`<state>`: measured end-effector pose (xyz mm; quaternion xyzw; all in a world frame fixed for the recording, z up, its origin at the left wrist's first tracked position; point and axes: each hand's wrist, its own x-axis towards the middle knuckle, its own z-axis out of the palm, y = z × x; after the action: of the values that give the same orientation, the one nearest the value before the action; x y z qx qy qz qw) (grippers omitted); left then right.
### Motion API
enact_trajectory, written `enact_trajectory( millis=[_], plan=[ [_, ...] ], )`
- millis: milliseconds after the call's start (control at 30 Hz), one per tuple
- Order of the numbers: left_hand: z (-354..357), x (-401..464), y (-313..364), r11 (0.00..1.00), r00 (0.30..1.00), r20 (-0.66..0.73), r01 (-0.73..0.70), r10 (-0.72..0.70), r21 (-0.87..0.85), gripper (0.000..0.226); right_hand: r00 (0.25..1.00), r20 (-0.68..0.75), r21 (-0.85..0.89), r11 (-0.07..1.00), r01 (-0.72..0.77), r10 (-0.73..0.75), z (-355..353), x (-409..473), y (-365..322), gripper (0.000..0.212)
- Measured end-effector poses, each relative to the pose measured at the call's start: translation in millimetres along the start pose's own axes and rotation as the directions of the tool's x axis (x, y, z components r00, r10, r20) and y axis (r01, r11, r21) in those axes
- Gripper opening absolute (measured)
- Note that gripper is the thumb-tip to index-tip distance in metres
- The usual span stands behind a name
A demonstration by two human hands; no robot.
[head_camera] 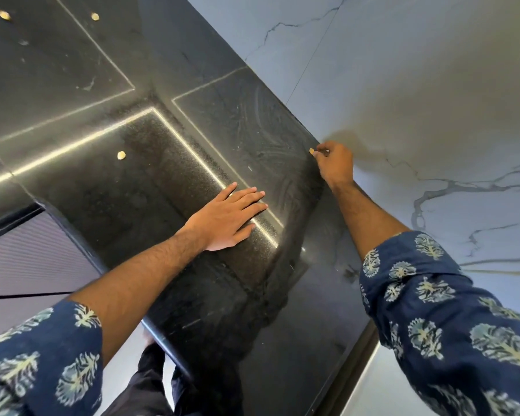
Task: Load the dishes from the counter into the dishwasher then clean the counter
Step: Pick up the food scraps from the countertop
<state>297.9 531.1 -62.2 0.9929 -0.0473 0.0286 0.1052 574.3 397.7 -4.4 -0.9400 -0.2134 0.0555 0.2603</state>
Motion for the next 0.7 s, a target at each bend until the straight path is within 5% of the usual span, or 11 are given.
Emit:
enact_trajectory(
  millis=[200,300,500,600,633,700],
  plan=[
    [-0.2,-0.3,0.4,1.0,1.0,-0.008,0.001,-0.001,0.002,0.056,0.97,0.005,-0.347,0.91,0.229,-0.243,10.2,-1.3,2.5,0.022],
    [0.3,-0.2,0.1,1.0,1.0,-0.013,0.0,0.0,-0.002,0.056,0.97,0.023,-0.387,0.892,0.233,-0.243,13.6,4.4,0.0,0.02],
    [1.3,-0.7,-1.4,0.998,0.998,-0.061,-0.008,0.004,-0.057,0.049,0.999,0.011,-0.168,0.985,-0.045,0.048,18.2,-7.5,-17.7,0.013],
    [-4.2,-4.2,-2.5,0.986,0.982,-0.179,0.033,-0.063,-0.164,0.039,0.968,0.128,0.15,0.961,-0.233,0.215,22.5,-40.5,-43.6,0.015],
    [-8.3,-7.4,-4.7,0.977,0.964,-0.237,0.075,-0.122,-0.2,0.037,0.937,0.224,0.348,0.876,-0.335,0.27,22.9,-52.7,-56.2,0.014],
    [-16.3,-18.4,-12.2,0.954,0.917,-0.305,0.188,-0.256,-0.235,0.036,0.814,0.511,0.662,0.478,-0.578,0.277,24.1,-71.9,-74.9,0.017]
  ],
)
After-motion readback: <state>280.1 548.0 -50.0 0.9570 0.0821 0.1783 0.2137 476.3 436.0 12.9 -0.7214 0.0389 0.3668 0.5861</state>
